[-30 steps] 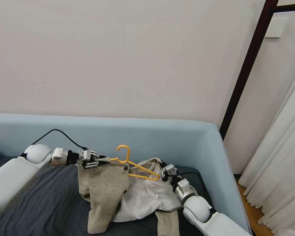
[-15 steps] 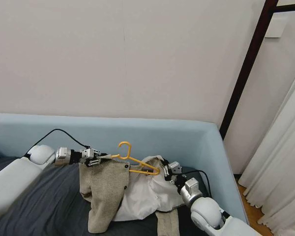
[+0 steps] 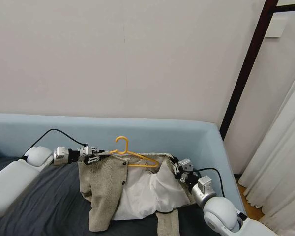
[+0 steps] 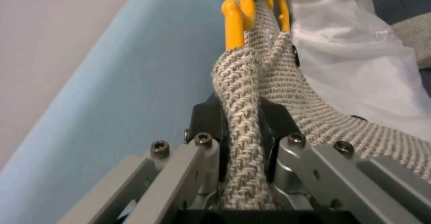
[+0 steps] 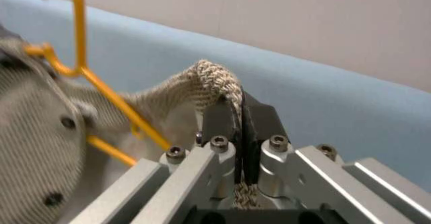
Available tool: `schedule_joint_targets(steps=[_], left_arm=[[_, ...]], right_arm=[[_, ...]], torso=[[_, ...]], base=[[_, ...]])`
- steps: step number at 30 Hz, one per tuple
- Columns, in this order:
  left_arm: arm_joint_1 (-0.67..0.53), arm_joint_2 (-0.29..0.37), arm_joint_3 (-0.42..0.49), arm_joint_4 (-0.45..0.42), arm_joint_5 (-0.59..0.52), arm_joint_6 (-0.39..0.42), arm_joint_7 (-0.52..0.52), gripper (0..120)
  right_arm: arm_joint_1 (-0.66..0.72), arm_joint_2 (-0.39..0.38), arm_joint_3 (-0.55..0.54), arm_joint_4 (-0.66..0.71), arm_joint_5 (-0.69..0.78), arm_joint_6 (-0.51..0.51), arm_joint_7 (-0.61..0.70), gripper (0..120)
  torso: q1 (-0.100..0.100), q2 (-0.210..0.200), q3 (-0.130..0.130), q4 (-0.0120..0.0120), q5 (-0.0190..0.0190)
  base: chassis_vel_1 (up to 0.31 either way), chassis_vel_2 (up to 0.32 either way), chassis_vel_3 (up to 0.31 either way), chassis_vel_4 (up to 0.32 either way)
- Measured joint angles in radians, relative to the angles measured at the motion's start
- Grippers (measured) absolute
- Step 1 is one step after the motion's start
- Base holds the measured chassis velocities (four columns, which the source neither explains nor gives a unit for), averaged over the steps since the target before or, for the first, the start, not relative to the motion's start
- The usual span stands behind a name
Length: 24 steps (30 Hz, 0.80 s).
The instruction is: Pick up the clothes from the sofa and hang them on the clothes hanger.
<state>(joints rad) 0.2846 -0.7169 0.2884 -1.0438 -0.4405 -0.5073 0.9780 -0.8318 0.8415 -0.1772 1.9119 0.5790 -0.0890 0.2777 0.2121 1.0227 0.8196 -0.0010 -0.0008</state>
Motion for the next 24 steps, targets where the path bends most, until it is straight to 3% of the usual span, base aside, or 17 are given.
schedule_joint_targets(steps=[6, 13, 24], left_arm=[[-0.039, -0.049, 0.072, 0.009, 0.016, 0.013, -0.056, 10], [-0.045, -0.085, 0.083, 0.005, -0.04, 0.031, -0.161, 10], [-0.086, -0.056, 0.084, -0.09, -0.132, 0.061, -0.236, 10]], right_arm=[[0.001, -0.031, 0.001, 0.074, 0.059, -0.036, 0.018, 0], [-0.031, -0.086, 0.031, 0.155, 0.101, -0.068, 0.028, 0], [-0.058, -0.123, 0.051, 0.269, 0.164, -0.111, 0.064, 0]], torso=[[0.0, 0.0, 0.0, -0.0005, 0.0001], [0.0, 0.0, 0.0, -0.0004, 0.0001], [0.0, 0.0, 0.0, -0.0003, 0.0001]], base=[[0.0, 0.0, 0.0, 0.0], [0.0, 0.0, 0.0, 0.0], [0.0, 0.0, 0.0, 0.0]])
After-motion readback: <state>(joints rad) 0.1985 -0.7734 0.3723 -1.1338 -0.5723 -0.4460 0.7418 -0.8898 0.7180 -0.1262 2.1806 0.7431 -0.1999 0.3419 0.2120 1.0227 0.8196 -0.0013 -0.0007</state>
